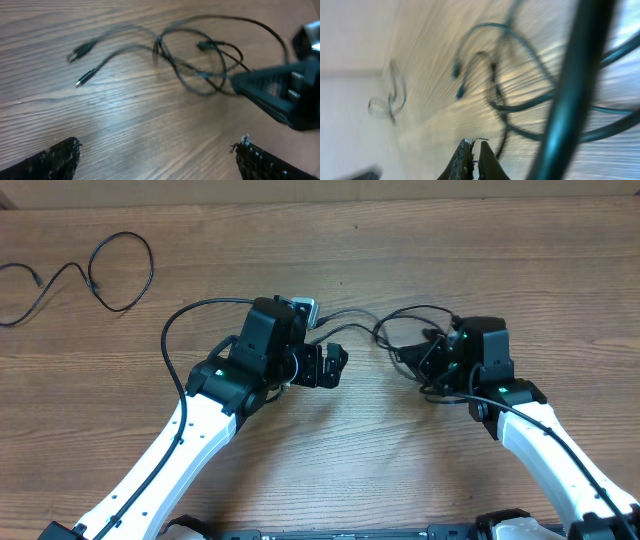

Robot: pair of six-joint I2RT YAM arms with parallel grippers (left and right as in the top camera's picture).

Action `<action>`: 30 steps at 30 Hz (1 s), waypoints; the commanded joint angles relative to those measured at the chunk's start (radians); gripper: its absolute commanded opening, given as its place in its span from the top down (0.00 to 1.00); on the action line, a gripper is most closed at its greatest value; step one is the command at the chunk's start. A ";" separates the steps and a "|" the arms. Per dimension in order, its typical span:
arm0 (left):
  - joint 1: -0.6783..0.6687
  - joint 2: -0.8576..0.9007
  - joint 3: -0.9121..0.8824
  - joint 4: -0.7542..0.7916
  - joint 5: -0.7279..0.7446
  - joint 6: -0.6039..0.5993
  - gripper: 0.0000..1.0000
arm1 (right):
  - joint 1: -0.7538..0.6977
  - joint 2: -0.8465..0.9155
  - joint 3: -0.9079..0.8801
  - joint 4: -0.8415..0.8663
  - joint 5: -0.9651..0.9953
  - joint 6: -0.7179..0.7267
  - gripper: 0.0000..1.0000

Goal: Untangle cables
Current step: 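Grasp the remaining cables with the left gripper near the right gripper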

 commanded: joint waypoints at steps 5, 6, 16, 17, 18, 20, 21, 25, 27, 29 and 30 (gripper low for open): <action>-0.004 0.022 0.003 0.031 -0.078 -0.170 0.00 | 0.059 -0.071 0.076 -0.009 -0.089 -0.169 0.96; -0.004 0.029 0.003 0.031 -0.077 -0.178 0.00 | 0.060 -0.089 0.086 -0.007 -0.119 -0.169 0.96; -0.005 0.120 0.003 0.071 0.085 -0.072 0.00 | 0.058 -0.136 0.092 0.137 -0.177 -0.100 0.96; -0.005 0.127 0.003 0.086 0.119 -0.042 0.00 | 0.058 -0.136 0.092 0.138 -0.164 -0.080 0.96; -0.003 0.129 0.003 0.104 0.163 0.011 0.00 | 0.058 -0.136 0.092 0.138 -0.127 -0.026 0.96; -0.003 0.126 0.003 0.110 0.182 0.060 0.01 | 0.056 -0.136 0.092 0.138 -0.084 0.034 0.96; -0.003 0.126 0.003 0.111 0.194 0.077 0.00 | 0.053 -0.136 0.092 0.142 -0.069 0.068 0.96; -0.004 0.126 0.003 0.130 0.317 0.185 0.00 | 0.029 -0.136 0.092 0.217 -0.055 0.155 0.96; -0.004 0.126 0.003 0.152 0.386 0.236 0.00 | 0.023 -0.136 0.092 0.290 -0.053 0.155 0.96; -0.004 0.126 0.003 0.188 0.451 0.273 0.00 | 0.022 -0.136 0.092 0.322 -0.035 0.156 0.96; -0.004 0.126 0.003 0.206 0.488 0.296 0.01 | 0.022 -0.136 0.092 0.322 -0.018 0.155 0.96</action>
